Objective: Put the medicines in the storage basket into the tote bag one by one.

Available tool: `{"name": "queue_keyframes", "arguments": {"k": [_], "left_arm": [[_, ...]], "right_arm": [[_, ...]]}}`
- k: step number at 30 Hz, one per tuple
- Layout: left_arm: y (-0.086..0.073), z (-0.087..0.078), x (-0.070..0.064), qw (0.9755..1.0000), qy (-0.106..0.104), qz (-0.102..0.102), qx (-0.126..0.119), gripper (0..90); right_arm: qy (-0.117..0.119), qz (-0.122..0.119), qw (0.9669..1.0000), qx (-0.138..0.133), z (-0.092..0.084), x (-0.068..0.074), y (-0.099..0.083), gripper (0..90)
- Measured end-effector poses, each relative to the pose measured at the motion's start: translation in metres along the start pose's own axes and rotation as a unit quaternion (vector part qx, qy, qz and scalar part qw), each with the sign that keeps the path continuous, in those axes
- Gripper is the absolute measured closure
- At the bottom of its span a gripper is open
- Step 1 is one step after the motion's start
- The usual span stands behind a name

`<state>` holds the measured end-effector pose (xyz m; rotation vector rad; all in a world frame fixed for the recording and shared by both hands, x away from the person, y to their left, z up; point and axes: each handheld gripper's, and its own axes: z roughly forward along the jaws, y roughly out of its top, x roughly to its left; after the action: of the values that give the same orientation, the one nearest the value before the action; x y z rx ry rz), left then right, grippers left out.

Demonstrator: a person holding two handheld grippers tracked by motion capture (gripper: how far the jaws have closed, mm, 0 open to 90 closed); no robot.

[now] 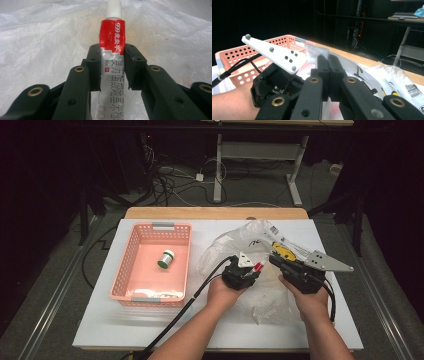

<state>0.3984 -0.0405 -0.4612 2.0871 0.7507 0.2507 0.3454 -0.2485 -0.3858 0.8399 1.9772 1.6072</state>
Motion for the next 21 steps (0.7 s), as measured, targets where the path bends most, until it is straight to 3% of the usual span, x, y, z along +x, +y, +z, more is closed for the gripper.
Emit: {"name": "queue_keyframes", "arguments": {"k": [13, 21], "left_arm": [[-0.0016, 0.0055, 0.0022, 1.0000, -0.003, -0.003, 0.008, 66.1], [-0.0028, 0.0010, -0.0009, 0.9999, -0.008, -0.004, 0.013, 56.1]], "right_arm": [[0.000, 0.000, 1.0000, 0.001, 0.0005, -0.0006, -0.0006, 90.0], [0.000, -0.001, 1.0000, 0.001, -0.0007, -0.0014, -0.0005, 90.0]]}}
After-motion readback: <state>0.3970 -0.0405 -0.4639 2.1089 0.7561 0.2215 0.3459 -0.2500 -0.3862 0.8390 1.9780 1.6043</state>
